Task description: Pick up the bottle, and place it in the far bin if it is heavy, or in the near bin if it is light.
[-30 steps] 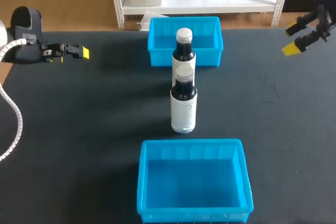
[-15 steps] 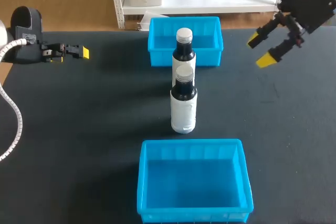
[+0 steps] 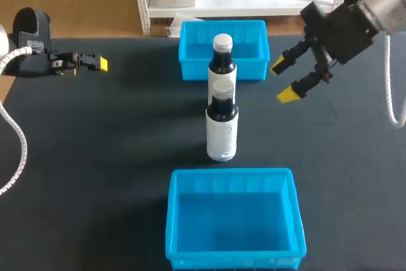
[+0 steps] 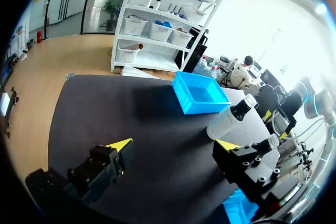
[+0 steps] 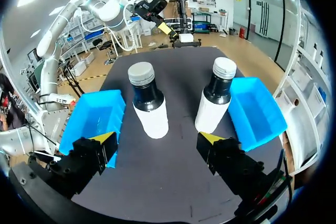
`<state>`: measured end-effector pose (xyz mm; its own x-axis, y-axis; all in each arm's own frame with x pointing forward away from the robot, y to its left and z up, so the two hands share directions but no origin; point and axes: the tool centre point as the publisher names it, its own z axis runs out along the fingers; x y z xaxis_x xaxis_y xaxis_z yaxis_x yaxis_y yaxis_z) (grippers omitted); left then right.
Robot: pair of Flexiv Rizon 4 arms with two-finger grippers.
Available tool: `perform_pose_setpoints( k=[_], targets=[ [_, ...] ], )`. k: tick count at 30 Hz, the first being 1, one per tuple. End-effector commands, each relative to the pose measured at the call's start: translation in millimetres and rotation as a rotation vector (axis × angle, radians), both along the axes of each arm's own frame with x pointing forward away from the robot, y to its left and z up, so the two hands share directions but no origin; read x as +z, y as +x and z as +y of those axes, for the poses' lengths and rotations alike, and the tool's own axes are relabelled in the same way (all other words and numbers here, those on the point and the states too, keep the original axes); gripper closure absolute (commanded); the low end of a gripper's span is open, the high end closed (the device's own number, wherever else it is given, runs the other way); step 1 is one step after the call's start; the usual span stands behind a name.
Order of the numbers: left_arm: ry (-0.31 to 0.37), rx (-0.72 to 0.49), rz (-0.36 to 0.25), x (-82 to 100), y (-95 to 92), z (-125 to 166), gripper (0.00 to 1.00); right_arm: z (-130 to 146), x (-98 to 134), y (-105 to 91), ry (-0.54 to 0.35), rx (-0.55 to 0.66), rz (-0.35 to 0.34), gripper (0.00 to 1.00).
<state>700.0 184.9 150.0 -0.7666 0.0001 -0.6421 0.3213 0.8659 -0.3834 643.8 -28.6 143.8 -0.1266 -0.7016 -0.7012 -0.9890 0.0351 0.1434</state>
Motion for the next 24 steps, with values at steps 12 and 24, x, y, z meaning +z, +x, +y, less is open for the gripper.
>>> perform_pose_setpoints(
  k=[12,24],
  targets=[
    [0.000,0.000,0.000,0.0,0.0,0.0,0.00,55.6,-18.1,-5.2,-0.004,-0.048,-0.076,0.00],
    [0.000,0.000,0.000,0.0,0.0,0.0,0.00,80.2,-21.5,-11.6,0.057,-0.029,-0.046,0.00]
  ],
)
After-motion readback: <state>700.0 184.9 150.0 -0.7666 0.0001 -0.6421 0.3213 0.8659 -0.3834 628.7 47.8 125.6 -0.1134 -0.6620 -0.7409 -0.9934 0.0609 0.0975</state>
